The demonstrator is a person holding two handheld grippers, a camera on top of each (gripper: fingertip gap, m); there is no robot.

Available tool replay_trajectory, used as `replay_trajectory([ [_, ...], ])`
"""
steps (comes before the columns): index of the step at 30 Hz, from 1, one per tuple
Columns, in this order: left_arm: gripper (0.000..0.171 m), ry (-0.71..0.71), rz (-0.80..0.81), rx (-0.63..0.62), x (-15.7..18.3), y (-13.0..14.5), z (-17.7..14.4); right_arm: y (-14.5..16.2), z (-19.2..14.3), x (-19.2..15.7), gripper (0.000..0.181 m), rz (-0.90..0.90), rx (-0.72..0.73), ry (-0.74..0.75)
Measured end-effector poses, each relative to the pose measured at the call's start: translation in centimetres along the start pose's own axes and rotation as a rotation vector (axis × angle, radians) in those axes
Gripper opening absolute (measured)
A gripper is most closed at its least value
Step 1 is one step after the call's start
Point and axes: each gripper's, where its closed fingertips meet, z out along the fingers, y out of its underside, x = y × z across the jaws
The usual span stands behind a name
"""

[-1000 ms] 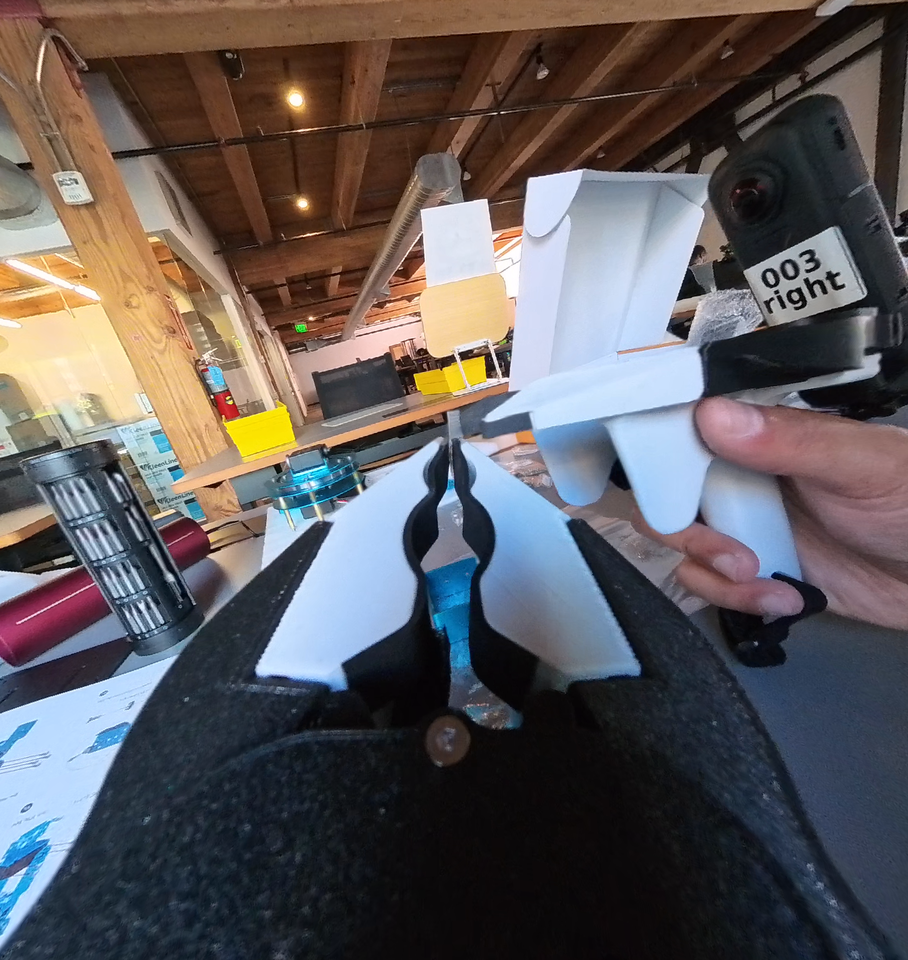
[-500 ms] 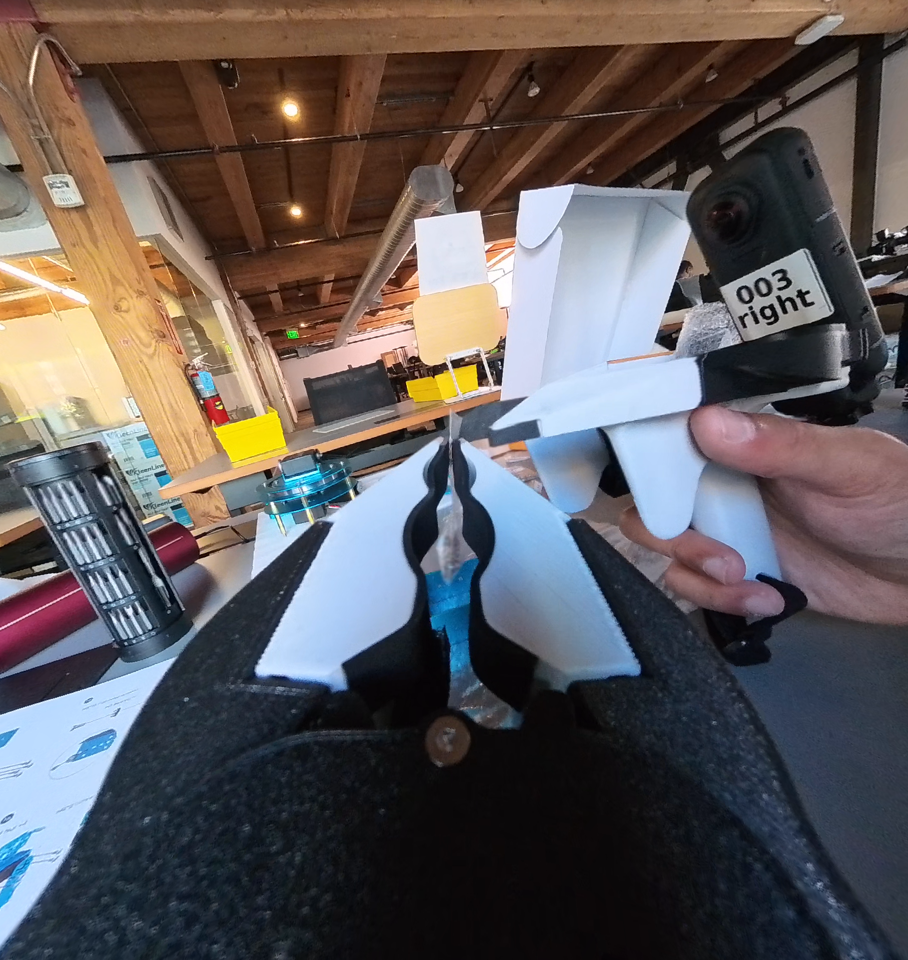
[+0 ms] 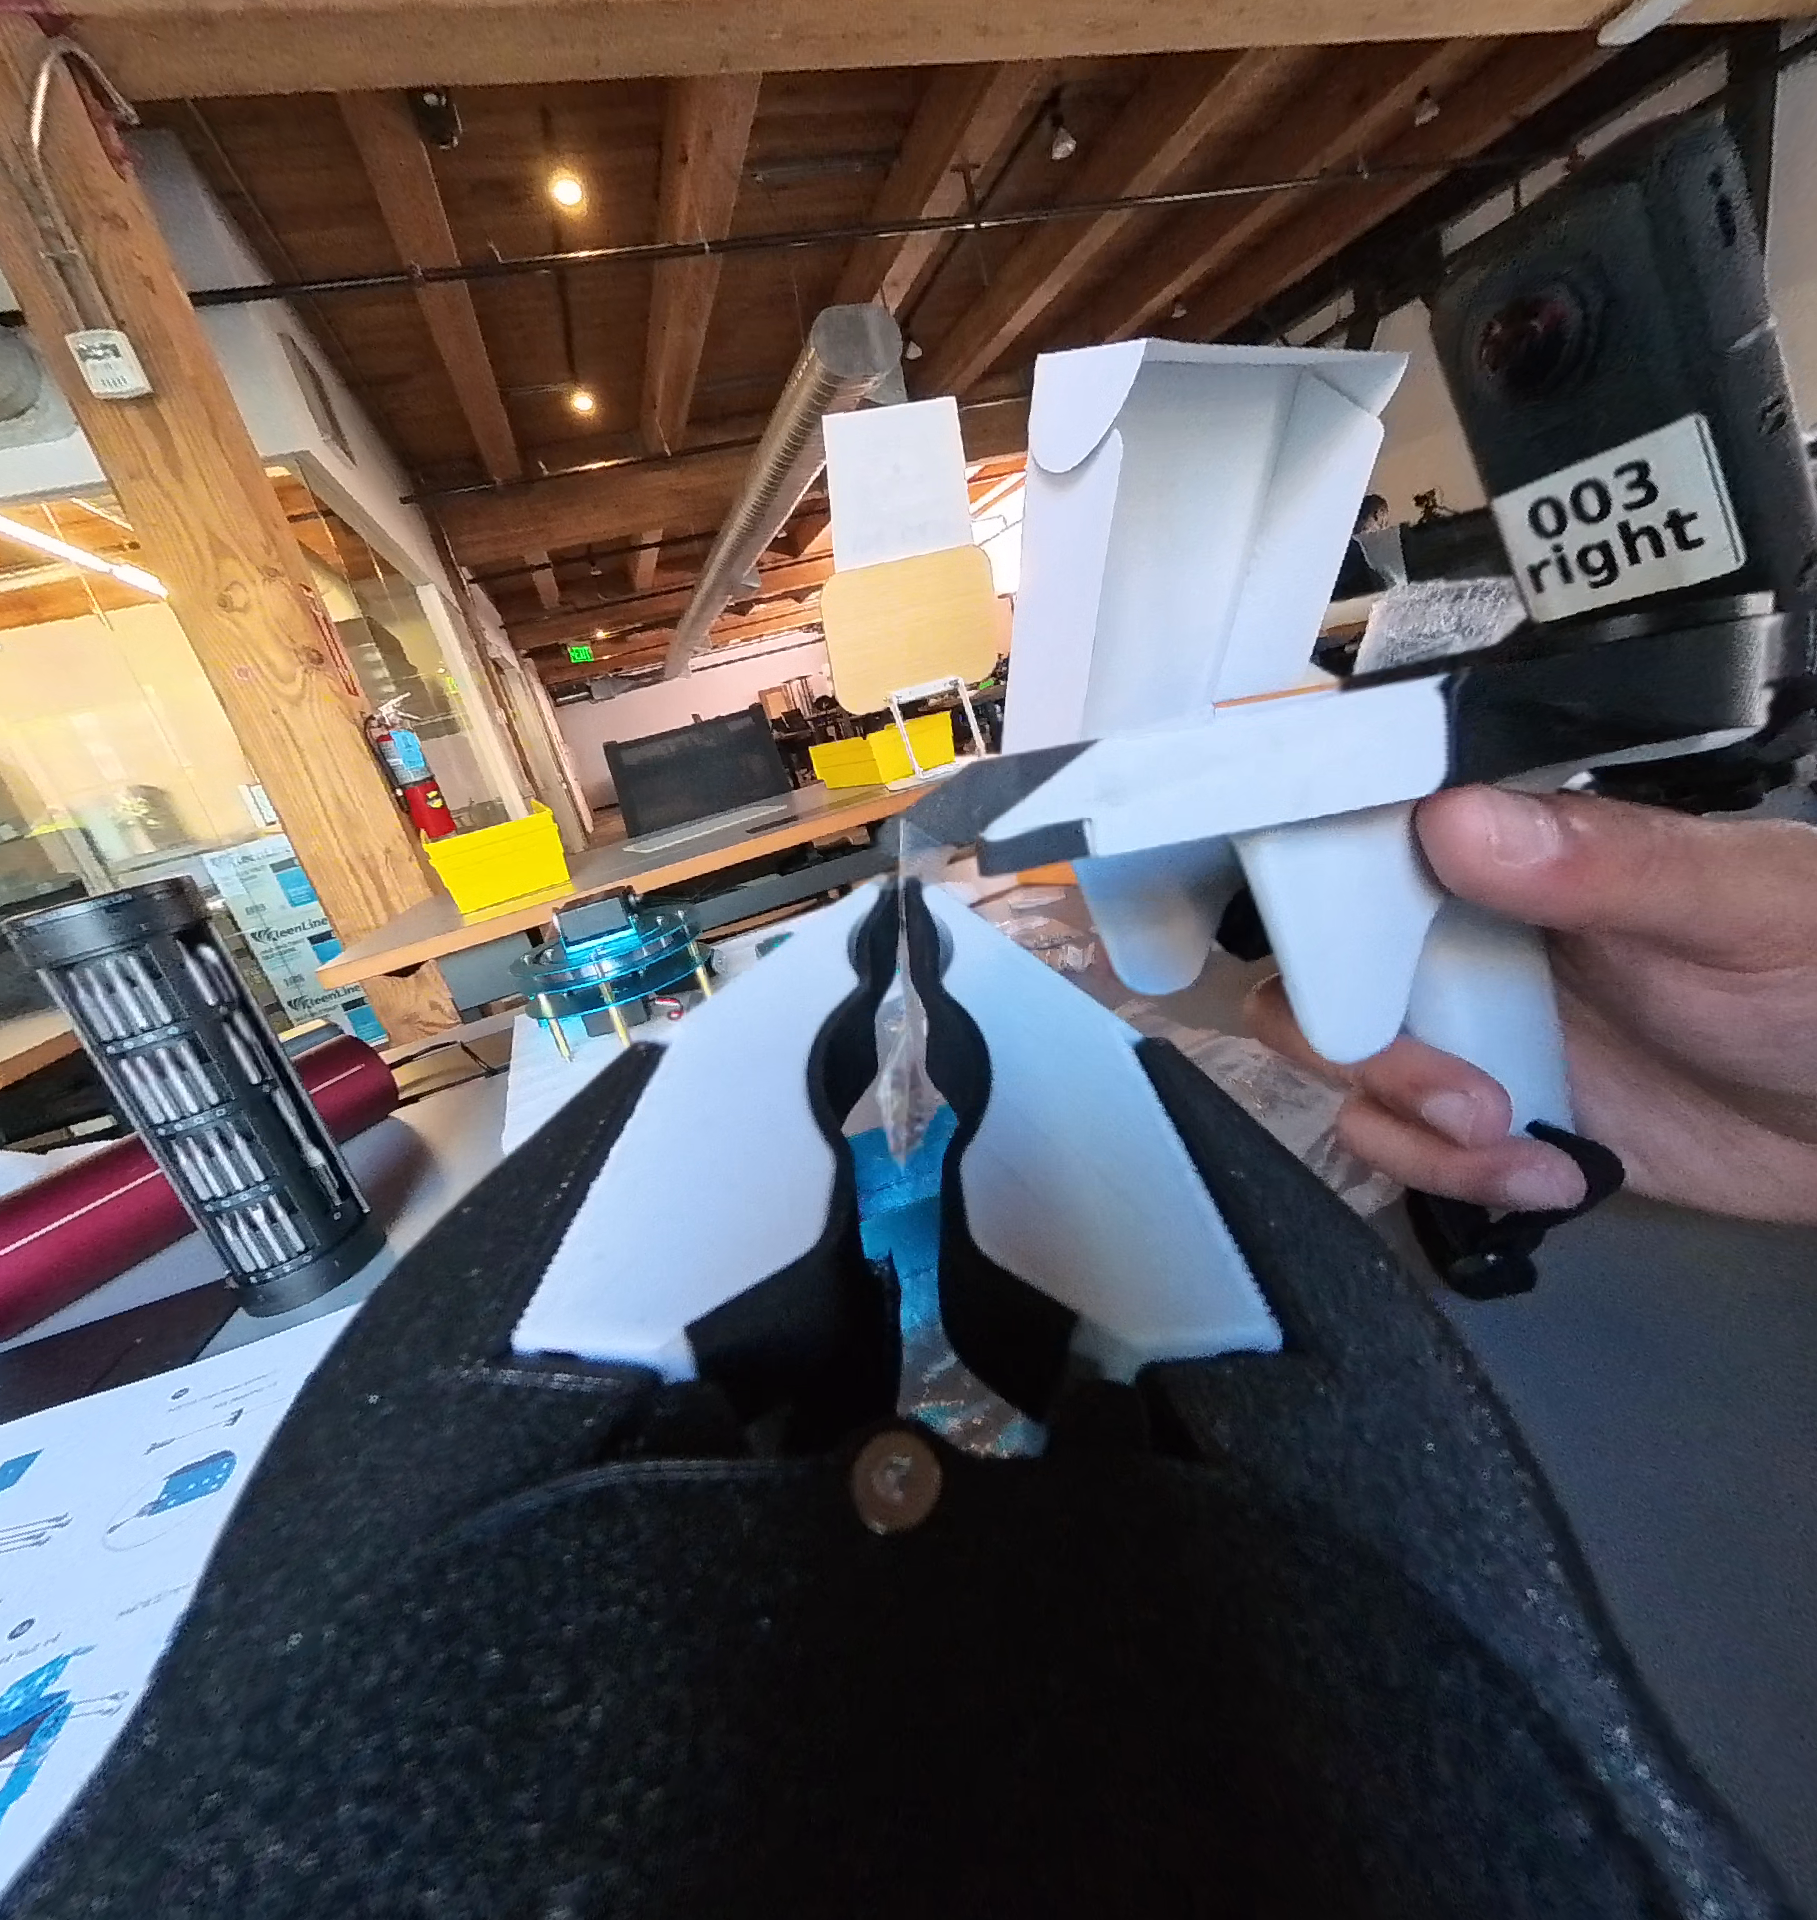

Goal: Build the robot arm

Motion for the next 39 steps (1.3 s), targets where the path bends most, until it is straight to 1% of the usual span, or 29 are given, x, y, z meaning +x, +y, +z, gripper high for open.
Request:
replay_trajectory([
  [3, 0.0, 0.008, -0.028, 0.01, -0.1, -0.1, -0.1, -0.7, -0.6, 1.2, 0.043, -0.021, 0.022, 0.055],
  [4, 0.0, 0.011, -0.039, 0.018, -0.2, -0.2, -0.2, -1.0, -0.9, 1.8, 0.038, -0.021, 0.026, 0.078],
  [6, 0.0, 0.021, -0.051, 0.024, -0.1, -0.3, -0.2, -1.5, -1.5, 2.7, 0.033, 0.006, 0.039, 0.091],
  [9, 0.0, 0.033, -0.046, 0.029, 0.1, -0.4, -0.3, -1.4, -1.7, 3.6, 0.033, 0.091, 0.028, 0.09],
  [11, 0.0, 0.023, -0.049, 0.033, -0.1, -0.5, -0.3, -1.2, -1.6, 3.5, 0.028, 0.127, 0.023, 0.065],
  [13, 0.0, 0.023, -0.064, 0.034, -0.2, -0.5, -0.4, -0.6, -1.4, 3.5, 0.027, 0.129, -0.005, 0.057],
  [14, 0.0, 0.028, -0.072, 0.037, -0.2, -0.5, -0.4, -0.3, -1.3, 3.1, 0.023, 0.119, -0.02, 0.04],
  [15, 0.0, 0.045, -0.083, 0.044, 0.0, -0.6, -0.4, 0.0, -1.1, 2.9, 0.016, 0.105, -0.038, 0.03],
  [17, 0.0, 0.118, -0.142, 0.072, 0.6, -1.0, -0.6, 0.1, -1.0, 2.3, 0.013, 0.07, -0.035, 0.006],
  [19, 0.0, 0.181, -0.237, 0.104, 0.6, -1.5, -1.0, -0.2, -1.2, 1.6, 0.002, 0.044, -0.019, -0.047],
  [20, 0.0, 0.217, -0.291, 0.11, 0.5, -1.5, -1.0, -0.5, -1.3, 1.2, 0.001, 0.035, -0.005, -0.072],
  [22, 0.0, 0.284, -0.382, 0.121, 0.6, -1.7, -1.3, -0.4, -1.4, 0.9, 0.001, 0.027, -0.027, -0.108],
  [24, 0.0, 0.331, -0.437, 0.138, 0.6, -2.1, -1.6, -0.2, -1.4, 0.4, 0.0, 0.029, -0.053, -0.149],
  [27, 0.003, 0.332, -0.453, 0.143, 0.5, -2.2, -1.7, -0.3, -1.6, 0.5, 0.0, 0.037, -0.058, -0.164],
  [29, 0.011, 0.336, -0.452, 0.136, 0.6, -2.2, -1.7, -0.2, -1.7, 0.3, 0.0, 0.034, -0.075, -0.182],
  [31, 0.015, 0.351, -0.448, 0.121, 1.0, -2.0, -1.6, -0.2, -1.7, 0.3, 0.0, 0.032, -0.085, -0.191],
  [32, 0.015, 0.355, -0.444, 0.119, 1.1, -2.0, -1.6, -0.1, -1.8, 0.1, 0.0, 0.034, -0.093, -0.202],
  [33, 0.01, 0.363, -0.44, 0.126, 1.2, -2.1, -1.7, 0.0, -1.8, 0.0, 0.0, 0.035, -0.097, -0.21],
  [34, 0.001, 0.358, -0.438, 0.141, 1.1, -2.3, -1.8, -0.1, -1.8, -0.1, 0.0, 0.034, -0.096, -0.218],
  [36, 0.0, 0.36, -0.441, 0.149, 1.1, -2.4, -1.9, 0.2, -1.7, -0.3, 0.0, 0.029, -0.115, -0.225],
  [39, 0.0, 0.37, -0.475, 0.152, 0.8, -2.4, -1.9, -0.4, -1.9, 0.0, 0.002, 0.006, -0.071, -0.203],
])
